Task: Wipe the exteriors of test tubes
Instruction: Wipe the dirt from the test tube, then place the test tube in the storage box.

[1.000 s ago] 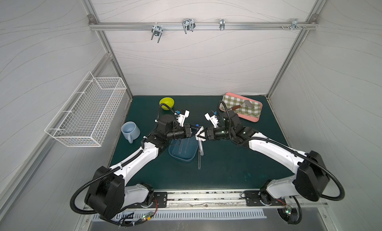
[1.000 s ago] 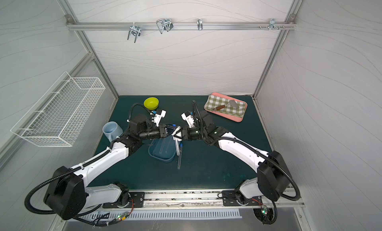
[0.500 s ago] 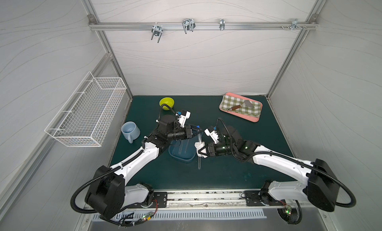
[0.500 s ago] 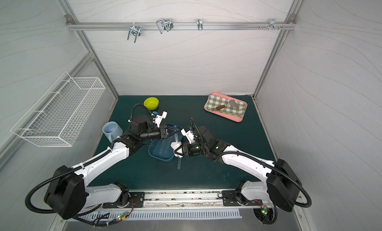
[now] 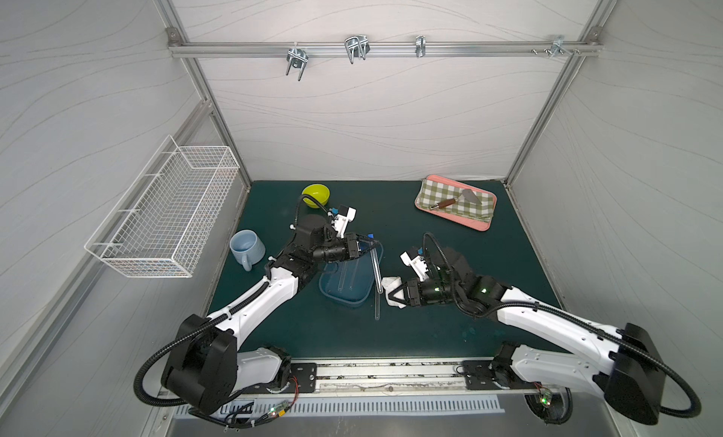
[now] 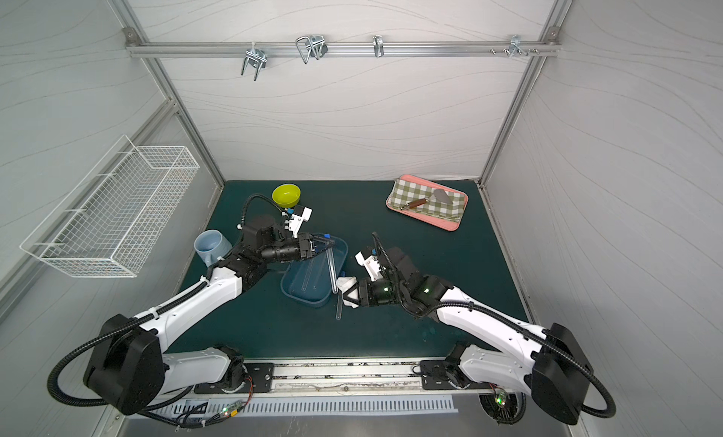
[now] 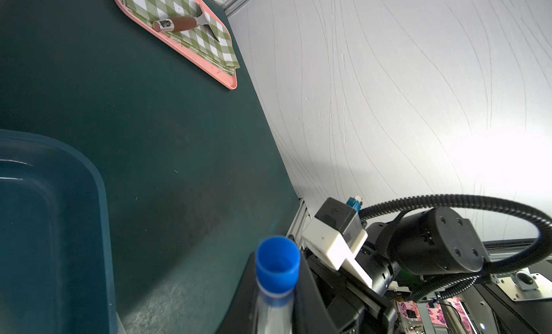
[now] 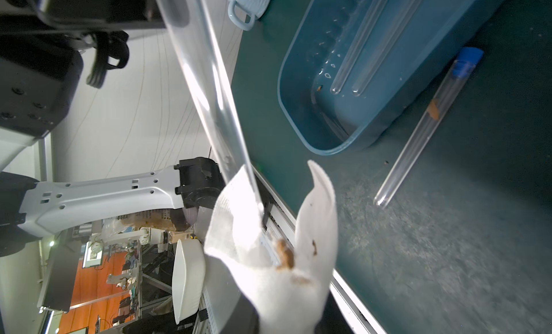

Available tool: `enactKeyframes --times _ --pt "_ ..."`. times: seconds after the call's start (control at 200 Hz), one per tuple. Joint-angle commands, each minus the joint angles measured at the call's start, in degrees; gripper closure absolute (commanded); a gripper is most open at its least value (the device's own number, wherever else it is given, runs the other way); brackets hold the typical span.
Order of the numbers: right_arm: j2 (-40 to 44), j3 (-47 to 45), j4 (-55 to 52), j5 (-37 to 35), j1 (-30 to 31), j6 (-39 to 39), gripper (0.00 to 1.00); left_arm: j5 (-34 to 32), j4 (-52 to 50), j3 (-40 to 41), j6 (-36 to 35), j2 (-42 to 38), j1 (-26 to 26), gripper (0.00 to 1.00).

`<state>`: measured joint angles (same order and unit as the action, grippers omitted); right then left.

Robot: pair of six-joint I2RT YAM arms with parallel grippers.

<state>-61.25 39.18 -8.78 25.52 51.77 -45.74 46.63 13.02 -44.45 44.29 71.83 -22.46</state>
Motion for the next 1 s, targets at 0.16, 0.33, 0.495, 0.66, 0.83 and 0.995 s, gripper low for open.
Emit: enactKeyframes --times 0.16,0.33,0.495,0.66,0.83,0.995 --pt "6.96 -3.56 -5.48 -4.31 0.25 -2.22 0.77 5.92 0.07 -5.71 -2.69 -0.29 2.39 0.94" --pt "9.97 -4.64 -6.86 -4.76 -1.12 -2.38 0.77 6.36 -2.08 -6.96 -3.68 -0.60 3.29 0.94" --pt "12.09 -6.29 -6.72 -4.91 -2.16 -3.04 0.78 6.90 -2.64 -7.45 -4.09 -1.08 3.88 0.93" --pt "13.14 -6.64 -7.14 -4.66 -3.33 -3.06 0.78 5.79 -9.48 -8.91 -8.02 -0.83 4.53 0.93" --pt "13.18 -7.73 -6.26 -3.33 -5.27 -3.33 0.78 -3.04 -24.70 -12.01 -20.02 -0.68 4.70 0.92" --pt "13.13 -6.20 -7.65 -3.18 -6.32 -2.25 0.78 -7.01 -28.82 -13.35 -23.94 0.62 4.77 0.92"
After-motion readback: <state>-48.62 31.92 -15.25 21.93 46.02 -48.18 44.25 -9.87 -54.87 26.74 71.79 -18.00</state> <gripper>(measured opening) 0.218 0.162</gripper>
